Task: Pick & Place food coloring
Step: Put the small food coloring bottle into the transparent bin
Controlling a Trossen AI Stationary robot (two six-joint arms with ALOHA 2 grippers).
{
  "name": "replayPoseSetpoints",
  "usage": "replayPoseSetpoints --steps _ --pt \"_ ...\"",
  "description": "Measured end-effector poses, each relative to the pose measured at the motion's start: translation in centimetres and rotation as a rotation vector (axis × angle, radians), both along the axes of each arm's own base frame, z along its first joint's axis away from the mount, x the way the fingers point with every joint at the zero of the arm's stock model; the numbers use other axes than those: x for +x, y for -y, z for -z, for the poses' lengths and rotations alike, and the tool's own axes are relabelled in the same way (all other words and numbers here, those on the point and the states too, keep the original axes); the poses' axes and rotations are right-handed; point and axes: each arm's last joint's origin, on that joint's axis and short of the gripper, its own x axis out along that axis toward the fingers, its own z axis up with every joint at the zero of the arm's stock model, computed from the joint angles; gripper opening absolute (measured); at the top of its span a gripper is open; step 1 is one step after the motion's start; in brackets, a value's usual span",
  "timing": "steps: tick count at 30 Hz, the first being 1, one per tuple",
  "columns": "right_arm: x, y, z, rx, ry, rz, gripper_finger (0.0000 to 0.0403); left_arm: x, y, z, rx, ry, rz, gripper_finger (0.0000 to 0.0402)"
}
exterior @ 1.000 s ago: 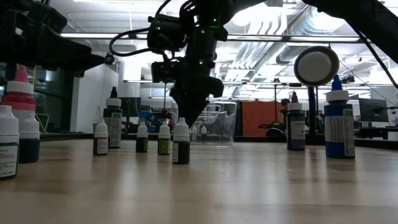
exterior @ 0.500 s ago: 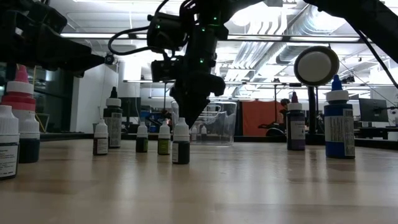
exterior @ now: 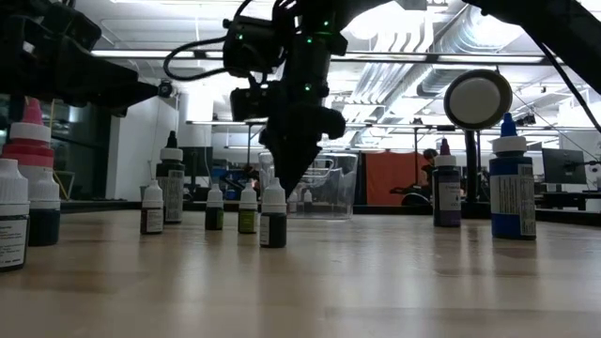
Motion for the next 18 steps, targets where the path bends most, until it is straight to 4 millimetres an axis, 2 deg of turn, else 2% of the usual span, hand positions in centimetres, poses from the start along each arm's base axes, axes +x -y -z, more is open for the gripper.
replayPoseSetpoints --steps 9,18 --pt "-0.8 -0.5 -2.3 0.015 0.016 0.018 0.0035 0.0 0.0 0.0 0.0 0.0 0.001 0.0239" --pt "-2.4 -1.1 -7.0 0.125 0.096 0.045 0.0035 0.0 0.0 0.0 0.0 0.0 0.001 0.0239"
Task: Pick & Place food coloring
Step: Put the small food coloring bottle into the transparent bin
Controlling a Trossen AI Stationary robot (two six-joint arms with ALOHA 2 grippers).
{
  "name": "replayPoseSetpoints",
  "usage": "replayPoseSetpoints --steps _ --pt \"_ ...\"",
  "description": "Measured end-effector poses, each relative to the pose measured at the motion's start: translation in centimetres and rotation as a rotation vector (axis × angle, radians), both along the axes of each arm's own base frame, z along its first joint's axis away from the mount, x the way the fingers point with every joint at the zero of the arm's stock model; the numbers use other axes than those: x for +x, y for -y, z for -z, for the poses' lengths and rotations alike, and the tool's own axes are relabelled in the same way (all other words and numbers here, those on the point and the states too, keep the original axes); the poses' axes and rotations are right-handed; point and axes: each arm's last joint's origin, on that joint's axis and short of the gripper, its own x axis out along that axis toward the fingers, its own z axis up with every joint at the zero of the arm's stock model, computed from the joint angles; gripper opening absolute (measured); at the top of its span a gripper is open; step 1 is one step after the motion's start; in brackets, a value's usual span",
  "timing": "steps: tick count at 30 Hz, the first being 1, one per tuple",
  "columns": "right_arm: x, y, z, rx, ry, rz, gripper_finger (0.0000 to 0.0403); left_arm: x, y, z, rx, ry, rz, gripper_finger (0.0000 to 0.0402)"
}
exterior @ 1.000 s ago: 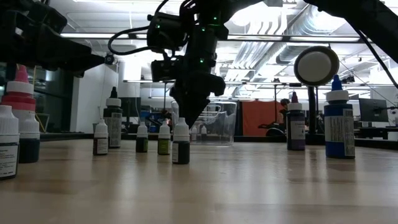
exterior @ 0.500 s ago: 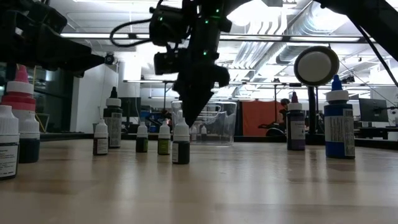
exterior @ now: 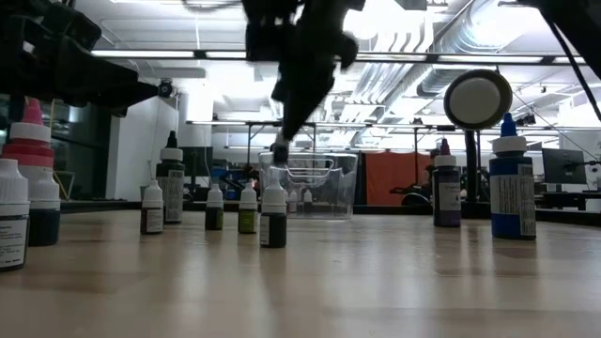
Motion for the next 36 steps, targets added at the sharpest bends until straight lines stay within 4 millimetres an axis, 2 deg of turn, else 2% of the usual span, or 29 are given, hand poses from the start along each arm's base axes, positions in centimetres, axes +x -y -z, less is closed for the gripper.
replayPoseSetpoints --steps 5,19,28,36 --pt "-1.2 -0.2 -2.9 0.061 0.038 0.014 0.0036 0.0 0.0 0.0 0.0 0.0 0.0 0.0239" --pt "-4.9 -0.5 -12.3 0.055 0.169 0.012 0.0036 0.0 0.0 0.0 0.0 0.0 0.0 0.0239" --pt "-5.7 0.1 -14.5 -0.028 0.198 0.088 0.0036 0.0 0.0 0.0 0.0 0.0 0.0 0.0239" --pt "-5.6 2.3 -14.9 -0.045 0.233 0.272 0.0036 0.0 0.0 0.0 0.0 0.0 0.0 0.0239"
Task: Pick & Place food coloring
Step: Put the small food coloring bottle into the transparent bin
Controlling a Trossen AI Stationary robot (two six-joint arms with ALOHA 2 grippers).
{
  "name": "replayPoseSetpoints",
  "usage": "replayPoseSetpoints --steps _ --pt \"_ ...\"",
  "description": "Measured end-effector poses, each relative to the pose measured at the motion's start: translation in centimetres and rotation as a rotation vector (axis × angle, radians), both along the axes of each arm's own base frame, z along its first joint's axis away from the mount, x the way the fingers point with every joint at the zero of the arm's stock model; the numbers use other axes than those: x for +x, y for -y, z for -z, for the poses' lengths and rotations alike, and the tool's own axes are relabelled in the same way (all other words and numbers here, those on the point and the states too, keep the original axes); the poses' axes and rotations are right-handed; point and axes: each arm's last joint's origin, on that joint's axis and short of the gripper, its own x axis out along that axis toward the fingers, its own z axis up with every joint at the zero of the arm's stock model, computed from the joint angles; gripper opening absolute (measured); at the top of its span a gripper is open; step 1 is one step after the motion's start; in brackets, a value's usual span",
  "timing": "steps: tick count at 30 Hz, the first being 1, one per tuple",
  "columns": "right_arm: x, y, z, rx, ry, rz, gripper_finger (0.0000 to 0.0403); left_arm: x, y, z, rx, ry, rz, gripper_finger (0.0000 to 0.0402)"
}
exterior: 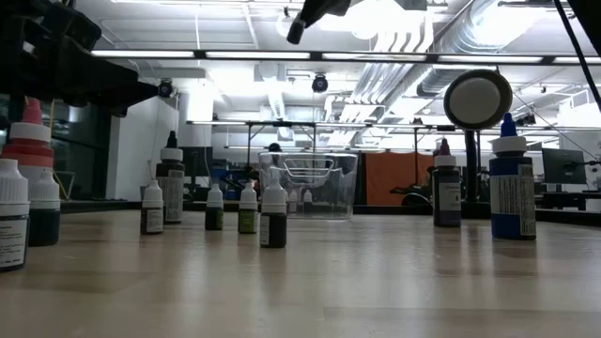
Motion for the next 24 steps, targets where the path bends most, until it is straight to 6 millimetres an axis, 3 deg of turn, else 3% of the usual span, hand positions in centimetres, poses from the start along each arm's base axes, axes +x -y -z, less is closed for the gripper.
replayPoseSetpoints --steps 12,24 --pt "0.5 6.3 0.5 -0.022 0.073 0.37 0.0036 0.0 0.0 0.0 0.0 0.0 0.0 0.0239" --pt "1.9 13.3 5.6 0.06 -0.018 0.63 0.0038 0.0 0.0 0.0 0.0 0.0 0.0 0.0239"
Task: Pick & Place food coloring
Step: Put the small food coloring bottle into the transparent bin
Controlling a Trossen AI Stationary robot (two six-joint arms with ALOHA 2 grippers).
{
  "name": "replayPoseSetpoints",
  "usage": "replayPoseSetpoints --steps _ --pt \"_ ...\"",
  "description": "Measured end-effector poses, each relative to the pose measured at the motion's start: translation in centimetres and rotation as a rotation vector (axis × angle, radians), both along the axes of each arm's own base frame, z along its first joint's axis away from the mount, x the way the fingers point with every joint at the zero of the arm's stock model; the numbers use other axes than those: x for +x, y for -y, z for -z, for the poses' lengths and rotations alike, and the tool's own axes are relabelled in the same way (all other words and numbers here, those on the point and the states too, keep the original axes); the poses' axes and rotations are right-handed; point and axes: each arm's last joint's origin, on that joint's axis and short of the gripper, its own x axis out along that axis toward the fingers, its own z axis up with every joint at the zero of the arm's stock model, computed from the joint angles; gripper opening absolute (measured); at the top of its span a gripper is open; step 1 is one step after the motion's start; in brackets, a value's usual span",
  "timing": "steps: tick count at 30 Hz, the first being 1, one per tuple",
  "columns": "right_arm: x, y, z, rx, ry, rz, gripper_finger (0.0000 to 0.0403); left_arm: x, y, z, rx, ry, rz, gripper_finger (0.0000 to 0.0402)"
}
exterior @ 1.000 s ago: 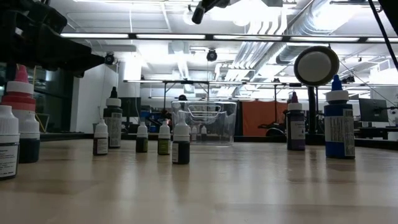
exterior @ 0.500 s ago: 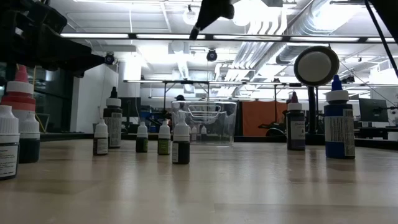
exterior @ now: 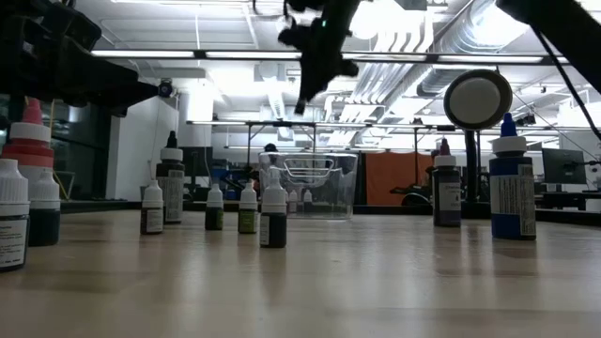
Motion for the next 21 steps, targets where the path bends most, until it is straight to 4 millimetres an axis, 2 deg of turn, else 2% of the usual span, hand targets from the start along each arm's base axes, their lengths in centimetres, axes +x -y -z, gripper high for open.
replayPoseSetpoints --steps 7,14,21 --pt "1.2 2.8 4.4 0.11 -0.059 0.077 0.0038 0.0 0.0 0.0 0.0 0.001 0.0 0.0239" --pt "2.3 4.7 8.7 0.187 -0.119 0.108 0.0039 0.0 0.0 0.0 0.0 0.001 0.0 0.0239" --pt "2.7 5.8 11.3 0.245 -0.145 0.135 0.0043 0.0 0.0 0.0 0.0 0.0 0.0 0.0239"
